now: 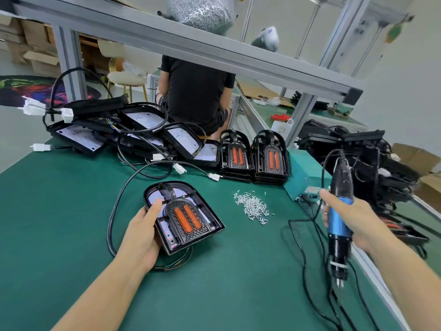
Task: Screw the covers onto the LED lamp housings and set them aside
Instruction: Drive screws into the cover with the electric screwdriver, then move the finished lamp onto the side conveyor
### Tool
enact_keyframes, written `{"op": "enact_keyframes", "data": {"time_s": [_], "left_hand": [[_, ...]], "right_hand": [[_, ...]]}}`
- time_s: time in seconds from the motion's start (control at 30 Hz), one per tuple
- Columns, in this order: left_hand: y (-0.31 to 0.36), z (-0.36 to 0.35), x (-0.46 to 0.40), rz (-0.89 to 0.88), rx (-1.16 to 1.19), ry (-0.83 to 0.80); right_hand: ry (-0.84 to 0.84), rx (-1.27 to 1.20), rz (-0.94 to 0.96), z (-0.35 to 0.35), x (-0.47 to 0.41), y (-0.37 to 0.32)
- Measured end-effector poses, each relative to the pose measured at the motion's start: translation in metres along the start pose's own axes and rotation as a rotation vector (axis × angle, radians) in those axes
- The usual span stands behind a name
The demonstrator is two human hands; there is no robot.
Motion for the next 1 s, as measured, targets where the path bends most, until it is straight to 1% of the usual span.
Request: {"op": "enact_keyframes", "data": {"time_s": [0.1,0.23,0.27,0.33,0.47,0.6,0.7,0.83,0.87,0.93,0.97,1.0], "left_hand": [[0.001,-0.002,0.002,0.01,-0.005,-0.033],[0.001,-0.003,0.005,0.036,0.012,-0.05],[0.0,-0.003,0.005,0.044,0.015,-0.057],[0.0,-0.002,0.006,0.053,0.019,-0.067],[-0.002,0.0,0.003,0.067,0.036,-0.084],[-0.004,-0.001,0.001,0.077,0.039,-0.101],[-0.005,0.001,0.0,0.086,0.047,-0.104],[-0.008,0.003,-0.002,0.107,0.061,-0.107],[-0.009,0.003,-0.002,0.108,0.059,-0.107],[-0.009,0.003,-0.003,0.105,0.054,-0.106],[-0.009,0.004,-0.003,0.105,0.054,-0.103],[-0.009,0.004,-0.003,0.107,0.057,-0.101]], "right_hand": [[0.042,0.315,-0.089,0.0,-0.024,0.024],[0.15,0.959,-0.047,-0.016,-0.042,0.033],[0.165,1.05,-0.023,-0.021,-0.043,0.033],[0.185,1.156,0.014,-0.031,-0.046,0.031],[0.211,1.293,0.051,-0.041,-0.046,0.028],[0.262,1.329,0.065,-0.046,-0.049,0.033],[0.314,1.4,0.103,-0.05,-0.053,0.035],[0.361,1.445,0.1,-0.05,-0.053,0.031],[0.396,1.458,0.133,-0.053,-0.049,0.024],[0.464,1.472,0.297,-0.067,-0.036,0.005],[0.44,1.42,0.411,-0.082,-0.027,-0.004],[0.35,1.325,0.513,-0.099,-0.016,-0.009]]}}
Point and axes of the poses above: each hand's wrist, its own x-axis away from the middle knuckle, its own z-axis out of the back of the hand, y = z × x, the point moved 8 cm from there along -x, towards the middle knuckle, and after that the axes turned 9 degrees about -z, right-handed, at the moved point
